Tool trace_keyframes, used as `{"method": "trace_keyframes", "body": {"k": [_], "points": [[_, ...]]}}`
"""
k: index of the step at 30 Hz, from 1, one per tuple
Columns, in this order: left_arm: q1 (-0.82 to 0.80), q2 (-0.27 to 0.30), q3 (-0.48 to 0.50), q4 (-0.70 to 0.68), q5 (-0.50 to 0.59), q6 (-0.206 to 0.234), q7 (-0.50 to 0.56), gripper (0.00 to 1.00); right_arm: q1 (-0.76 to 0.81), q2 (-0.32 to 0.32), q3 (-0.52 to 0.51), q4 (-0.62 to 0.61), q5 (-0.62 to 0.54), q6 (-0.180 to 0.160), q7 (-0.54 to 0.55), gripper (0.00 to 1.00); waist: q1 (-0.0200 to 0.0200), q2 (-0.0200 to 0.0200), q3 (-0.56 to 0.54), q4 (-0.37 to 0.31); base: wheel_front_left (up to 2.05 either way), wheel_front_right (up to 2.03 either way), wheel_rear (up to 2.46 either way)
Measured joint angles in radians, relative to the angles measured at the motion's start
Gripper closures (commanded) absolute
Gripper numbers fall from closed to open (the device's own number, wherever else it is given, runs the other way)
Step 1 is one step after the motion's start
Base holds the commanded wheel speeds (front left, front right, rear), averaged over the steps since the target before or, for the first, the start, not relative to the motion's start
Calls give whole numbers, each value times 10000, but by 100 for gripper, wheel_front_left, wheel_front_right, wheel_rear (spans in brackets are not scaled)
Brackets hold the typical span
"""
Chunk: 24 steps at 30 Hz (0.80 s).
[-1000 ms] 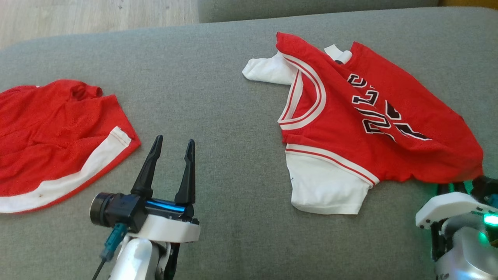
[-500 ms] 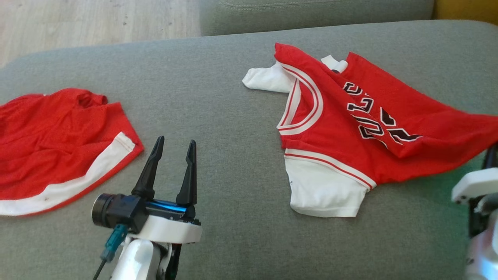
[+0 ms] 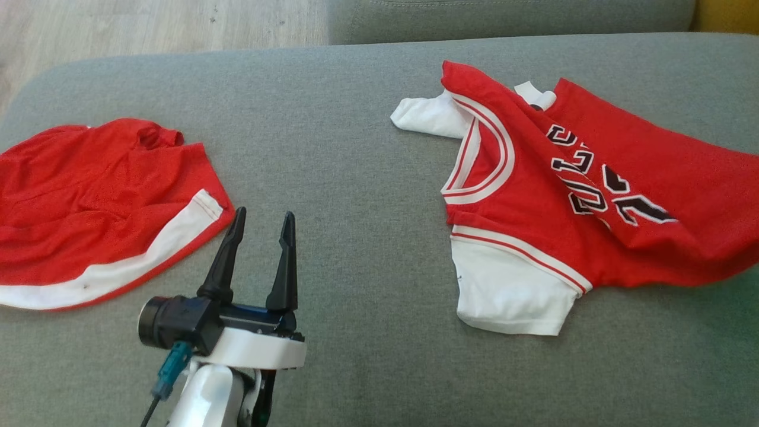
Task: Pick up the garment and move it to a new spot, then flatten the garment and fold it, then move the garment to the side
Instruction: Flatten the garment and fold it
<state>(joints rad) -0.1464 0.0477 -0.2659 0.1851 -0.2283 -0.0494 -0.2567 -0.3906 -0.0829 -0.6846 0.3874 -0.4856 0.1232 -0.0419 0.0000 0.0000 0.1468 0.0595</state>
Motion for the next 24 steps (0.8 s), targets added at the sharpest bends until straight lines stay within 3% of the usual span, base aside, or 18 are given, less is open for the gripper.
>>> {"method": "trace_keyframes", "body": {"k": [8, 12, 18, 24], "points": [[0, 0, 44, 6, 2, 25, 0, 0, -120, 353, -604, -698, -38, 0, 67, 0, 0, 0, -59, -201, 0, 0, 0], [0, 0, 69, 4, 4, 25, 0, 0, -119, 387, -341, -928, 500, 0, -228, 0, -1, 0, -151, -379, 0, 0, 0], [3, 0, 90, -33, 6, 25, 0, 0, 170, 387, 1753, -1106, 2953, 0, -658, 0, -1, 0, -281, -543, 0, 0, 0], [56, 0, 94, -54, 8, 2, 0, 0, 1704, 389, 3699, -1246, 5066, 0, -1099, 0, -1, 0, -420, -543, 0, 0, 0]]}}
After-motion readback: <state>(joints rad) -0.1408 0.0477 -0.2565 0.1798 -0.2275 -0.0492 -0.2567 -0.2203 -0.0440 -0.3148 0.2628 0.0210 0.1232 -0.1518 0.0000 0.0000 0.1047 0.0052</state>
